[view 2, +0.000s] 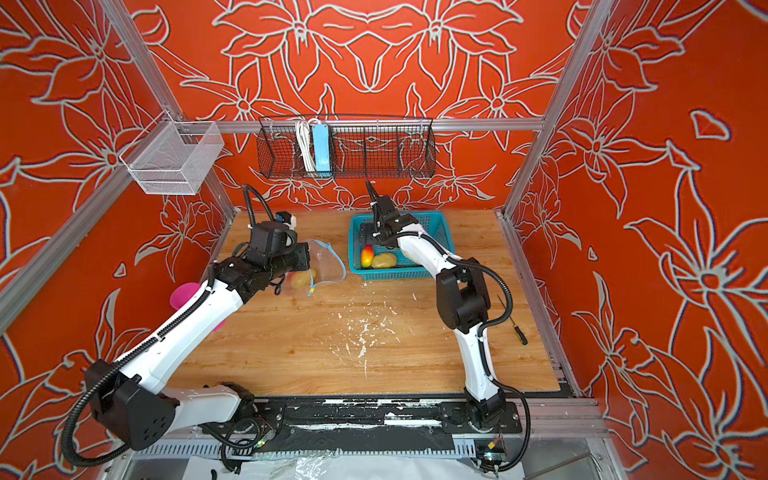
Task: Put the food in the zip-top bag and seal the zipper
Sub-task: 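Lower the right gripper into the basket and grasp the red apple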
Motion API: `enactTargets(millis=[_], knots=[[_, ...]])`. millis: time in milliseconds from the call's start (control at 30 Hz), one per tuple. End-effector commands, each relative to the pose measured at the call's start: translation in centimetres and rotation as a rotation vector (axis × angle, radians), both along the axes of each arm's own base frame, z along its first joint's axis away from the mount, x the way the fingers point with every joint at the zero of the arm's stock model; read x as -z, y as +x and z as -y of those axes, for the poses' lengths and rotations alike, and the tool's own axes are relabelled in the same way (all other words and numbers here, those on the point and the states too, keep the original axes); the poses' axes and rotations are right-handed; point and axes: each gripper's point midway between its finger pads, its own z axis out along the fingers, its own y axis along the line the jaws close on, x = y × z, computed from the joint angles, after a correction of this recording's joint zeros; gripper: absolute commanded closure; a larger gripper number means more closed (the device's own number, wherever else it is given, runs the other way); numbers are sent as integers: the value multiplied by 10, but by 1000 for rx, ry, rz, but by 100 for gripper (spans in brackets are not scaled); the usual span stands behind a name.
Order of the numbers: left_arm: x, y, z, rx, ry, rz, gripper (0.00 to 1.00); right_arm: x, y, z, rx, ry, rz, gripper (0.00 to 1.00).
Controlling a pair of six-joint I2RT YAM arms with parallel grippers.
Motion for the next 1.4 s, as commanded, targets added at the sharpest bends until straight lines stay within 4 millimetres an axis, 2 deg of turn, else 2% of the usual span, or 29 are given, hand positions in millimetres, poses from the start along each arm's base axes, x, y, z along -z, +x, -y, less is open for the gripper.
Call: enactTargets(millis=[0,200,400,533,700,1167,1367], knots=[[-10,1,-7,-35,-3,46,100,-2,2,2,-9,-4,-19,5],[-15,-2,-4,-21,-22,53,100,10,3,-5,-20,19,-52,5],[-17,-2,0,-4,-39,51,100,33,14,-14,-27,23,-84,7],[-7,-1,-4,-19,-17,41,100,44,22,-15,-34,2,-98,8],[-7,2,2,2,-26,30,100,61,27,-15,-24,-6,-114,9],[-3,4,7,24,-33,27,100,79,43,-17,-10,26,-103,13],[-3,4,6,18,-28,20,100,77,51,-22,-9,62,-79,16]])
